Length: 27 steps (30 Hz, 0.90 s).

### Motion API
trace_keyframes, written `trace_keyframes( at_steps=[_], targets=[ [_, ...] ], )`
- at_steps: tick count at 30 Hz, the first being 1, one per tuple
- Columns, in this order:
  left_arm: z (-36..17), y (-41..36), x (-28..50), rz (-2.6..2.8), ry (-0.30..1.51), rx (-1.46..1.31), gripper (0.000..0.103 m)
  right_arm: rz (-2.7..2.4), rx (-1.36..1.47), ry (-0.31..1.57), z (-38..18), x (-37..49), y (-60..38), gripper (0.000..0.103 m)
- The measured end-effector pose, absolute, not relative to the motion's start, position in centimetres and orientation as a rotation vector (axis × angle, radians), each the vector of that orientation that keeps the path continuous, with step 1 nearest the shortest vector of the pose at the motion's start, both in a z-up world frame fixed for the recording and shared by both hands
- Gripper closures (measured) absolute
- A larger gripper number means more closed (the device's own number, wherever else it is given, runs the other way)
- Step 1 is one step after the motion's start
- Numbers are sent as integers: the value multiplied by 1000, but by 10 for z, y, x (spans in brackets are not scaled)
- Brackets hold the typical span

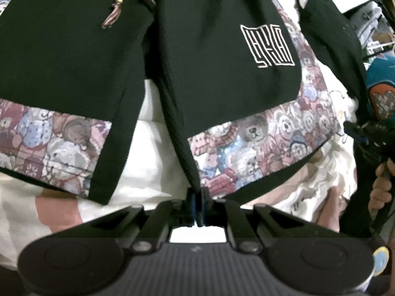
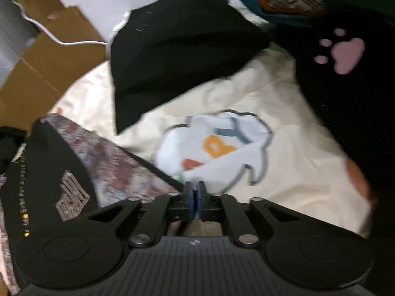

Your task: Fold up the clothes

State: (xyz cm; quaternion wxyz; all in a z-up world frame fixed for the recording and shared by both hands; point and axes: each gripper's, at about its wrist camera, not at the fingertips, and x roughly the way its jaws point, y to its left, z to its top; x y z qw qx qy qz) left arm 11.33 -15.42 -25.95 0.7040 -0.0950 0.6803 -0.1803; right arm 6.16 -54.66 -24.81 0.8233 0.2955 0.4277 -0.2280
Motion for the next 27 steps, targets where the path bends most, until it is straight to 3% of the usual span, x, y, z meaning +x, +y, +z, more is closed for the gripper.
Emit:
trace_keyframes(
  at_steps=[2,8,10,11,12,14,15,27],
  targets=[
    [-258,-157,113,-412,1506,-193,98,-487,610,905,-247,66,-543,33],
    [-265,-162,114,-410,1521,-194,98,-477,580,952,-255,75,-535,34],
    [-265,-162,114,-415,1523,-189,98,-463,582,975,-261,75,-535,48],
    [-265,-163,114,-418,1523,-186,98,-450,585,988,-263,75,-534,75],
    [-265,-163,115,-421,1525,-184,98,-446,575,1002,-264,74,-533,90],
    [-265,-163,116,-421,1526,-189,98,-443,557,1017,-266,74,-531,98],
    [-265,-164,116,-421,1526,-191,99,-441,560,1013,-265,73,-531,101],
    [-274,-175,112,-432,1539,-138,98,-520,505,1007,-260,66,-536,102]
  ],
)
